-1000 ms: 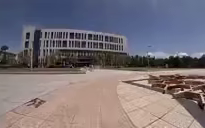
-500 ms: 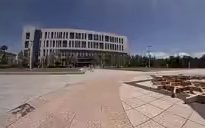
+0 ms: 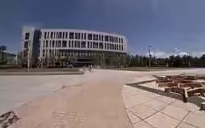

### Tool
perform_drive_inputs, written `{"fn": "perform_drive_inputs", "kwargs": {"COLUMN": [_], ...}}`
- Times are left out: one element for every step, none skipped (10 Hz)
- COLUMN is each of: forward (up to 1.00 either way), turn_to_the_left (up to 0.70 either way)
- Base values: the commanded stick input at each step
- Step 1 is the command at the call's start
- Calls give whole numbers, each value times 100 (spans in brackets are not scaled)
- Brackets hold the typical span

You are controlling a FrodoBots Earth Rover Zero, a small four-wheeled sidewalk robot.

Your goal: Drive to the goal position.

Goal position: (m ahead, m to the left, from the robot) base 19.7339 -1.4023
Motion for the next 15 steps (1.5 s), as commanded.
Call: {"fn": "perform_drive_inputs", "kwargs": {"forward": [70, 70, 70, 70, 70, 70, 70, 70, 70, 70, 70, 70, 70, 70, 70], "turn_to_the_left": [0, 0, 0, 0, 0, 0, 0, 0, 0, 0, 0, 0, 0, 0, 0]}}
